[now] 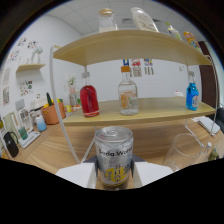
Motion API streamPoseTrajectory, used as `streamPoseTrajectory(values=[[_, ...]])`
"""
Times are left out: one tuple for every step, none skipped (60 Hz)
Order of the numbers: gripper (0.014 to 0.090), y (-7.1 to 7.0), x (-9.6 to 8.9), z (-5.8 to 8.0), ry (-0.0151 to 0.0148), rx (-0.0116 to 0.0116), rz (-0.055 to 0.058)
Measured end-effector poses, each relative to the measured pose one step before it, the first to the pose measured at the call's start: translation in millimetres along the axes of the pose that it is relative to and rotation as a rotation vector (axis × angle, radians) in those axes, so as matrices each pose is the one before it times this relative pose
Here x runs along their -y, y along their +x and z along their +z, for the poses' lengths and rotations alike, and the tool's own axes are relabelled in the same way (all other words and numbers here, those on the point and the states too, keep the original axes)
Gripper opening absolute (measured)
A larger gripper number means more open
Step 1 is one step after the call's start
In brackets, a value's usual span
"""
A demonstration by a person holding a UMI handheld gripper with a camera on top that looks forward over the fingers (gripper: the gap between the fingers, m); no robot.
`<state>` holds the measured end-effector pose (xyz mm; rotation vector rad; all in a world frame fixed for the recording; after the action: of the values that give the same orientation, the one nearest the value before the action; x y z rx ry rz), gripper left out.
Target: Make me a cup of Mojito.
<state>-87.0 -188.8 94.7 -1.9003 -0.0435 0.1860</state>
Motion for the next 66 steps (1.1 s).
streamPoseTrajectory(values=[[0.0508, -0.88, -2.26, 1.04, -0.00233, 0.00084, -0.0020], [0.0509, 0.32, -0.79, 1.14, 0.00012, -0.00225, -0.0010], [0.0508, 0.09, -1.09, 0.79, 0.00263, -0.00276, -0.0022], [0.0512, -0.09, -1.31, 0.37, 0.00112, -0.00175, -0.0040], [0.0511, -0.53, -1.83, 0.34, -0.00191, 0.00101, -0.0054], [0.0511, -0.77, -2.11, 0.76, -0.00373, 0.00086, -0.0055], [0.0513, -0.21, -2.04, 0.62, -0.00396, -0.00164, -0.0054], [0.0511, 0.12, 0.56, -1.14, 0.00471, -0.00177, -0.0043], [0.0512, -0.92, -1.22, 0.30, 0.00699, -0.00017, -0.0040], [0.0514, -0.36, -0.20, 0.15, 0.00230, 0.00013, -0.0047], [0.0516, -0.58, -0.10, -0.38, 0.00165, -0.00027, -0.0034], [0.0517, -0.69, 0.15, -0.26, 0.00046, -0.00134, -0.0035], [0.0516, -0.22, 0.33, -0.33, 0.00241, 0.00022, -0.0033], [0.0520, -0.09, -0.05, -0.38, 0.00301, -0.00058, -0.0029], [0.0521, -0.30, 0.05, -0.43, 0.00479, -0.00050, -0.0013], [0.0524, -0.31, -0.35, -0.57, 0.00387, -0.00082, -0.0018], [0.0525, -0.13, -0.38, -0.61, 0.00294, -0.00102, -0.0017], [0.0525, 0.02, -0.24, -0.65, 0.00264, -0.00129, -0.0014], [0.0528, 0.06, -0.56, -0.54, 0.00159, -0.00167, -0.0016], [0.0529, 0.06, -0.54, -0.67, 0.00042, -0.00162, -0.0008], [0.0530, 0.03, -0.75, -0.51, -0.00018, -0.00250, -0.0012], [0.0531, 0.01, -1.16, -0.87, -0.00294, -0.00282, -0.0019], [0.0533, -0.37, -0.44, -0.54, -0.00246, -0.00239, -0.0017], [0.0535, 0.01, -1.84, -1.09, -0.00464, -0.00131, -0.0021], [0.0533, -0.03, -0.11, -0.20, -0.00272, -0.00453, -0.0033], [0.0538, 0.42, -0.43, -0.50, -0.00297, -0.00438, -0.0041], [0.0539, 1.11, -2.10, -0.26, -0.01015, -0.00756, -0.0054], [0.0551, 0.92, -3.10, -0.05, -0.01517, -0.00707, -0.0050], [0.0566, 0.99, -3.02, -0.10, -0.01698, -0.00634, -0.0039], [0.0587, 1.11, -2.25, -0.12, -0.01537, -0.00713, -0.0013], [0.0608, 0.86, -1.61, -0.61, -0.01265, -0.00578, 0.0012], [0.0646, 0.50, -1.23, -0.85, -0.01130, -0.00539, 0.0026], [0.0697, 0.74, -1.28, -1.33, -0.00876, -0.00514, 0.0038], [0.0748, 0.78, -0.67, -1.58, -0.01092, -0.00585, 0.0039], [0.0794, 0.50, -0.01, -1.89, -0.00916, -0.00433, 0.0040], [0.0838, 0.15, 0.13, -2.53, -0.00506, -0.00173, 0.0038], [0.0868, -0.35, 1.28, -2.56, -0.00879, -0.00101, 0.0041], [0.0850, 0.05, 0.41, -3.19, -0.00300, -0.00131, 0.0026], [0.0843, 0.27, 0.90, -3.08, -0.00566, -0.00052, 0.0005], [0.0846, 0.49, 1.18, -3.33, -0.00572, -0.00144, 0.0008], [0.0848, 0.23, 1.64, -3.75, -0.00563, -0.00120, 0.0014], [0.0848, -0.01, 1.61, -3.88, -0.00450, 0.00013, 0.0024], [0.0850, -0.30, 1.88, -4.74, -0.00376, 0.00158, 0.0032], [0.0851, -0.49, 1.73, -4.92, -0.00250, 0.00367, 0.0037], [0.0851, -1.00, 1.73, -4.57, -0.00348, 0.00478, 0.0030], [0.0850, -0.85, 1.54, -5.62, -0.00218, 0.00481, 0.0025], [0.0849, 0.12, 1.17, -5.52, -0.00258, 0.00322, 0.0007], [0.0845, 0.13, 0.56, -4.41, -0.00337, -0.00030, -0.0003], [0.0844, 0.51, 0.50, -4.83, -0.00510, -0.00127, -0.0012], [0.0845, 0.73, -0.02, -5.12, -0.00699, -0.00216, -0.0003], [0.0844, 0.80, -0.17, -5.16, -0.00658, -0.00229, 0.0005], [0.0844, 0.79, -0.12, -5.22, -0.00626, -0.00173, 0.0007], [0.0844, 0.78, -0.60, -5.05, -0.00690, -0.00115, 0.0009], [0.0843, 0.85, -1.06, -4.91, -0.00895, -0.00132, 0.0022], [0.0843, 0.94, -1.63, -5.92, -0.00976, -0.00074, 0.0037], [0.0842, 0.77, -1.02, -4.78, -0.01017, -0.00070, 0.0033], [0.0843, 0.74, -1.45, -4.71, -0.01268, -0.00010, 0.0039], [0.0843, 1.18, -1.72, -4.65, -0.01256, -0.00098, 0.0032], [0.0847, 2.19, -1.53, -4.62, -0.01077, -0.00453, 0.0035], [0.0849, 2.93, -0.83, -4.56, -0.00742, -0.00737, 0.0048], [0.0852, 2.88, -0.30, -4.53, -0.00394, -0.00747, 0.0047], [0.0853, 2.62, -0.24, -4.42, -0.00341, -0.00562, 0.0038], [0.0855, 1.98, -1.24, -4.16, -0.00201, -0.00363, 0.0024], [0.0857, 2.62, -0.40, -4.16, -0.00289, -0.00615, 0.0020], [0.0856, 3.20, -0.33, -3.76, -0.00333, -0.00762, 0.0014], [0.0855, 3.71, -0.65, -2.59, -0.00368, -0.00729, 0.0013]])
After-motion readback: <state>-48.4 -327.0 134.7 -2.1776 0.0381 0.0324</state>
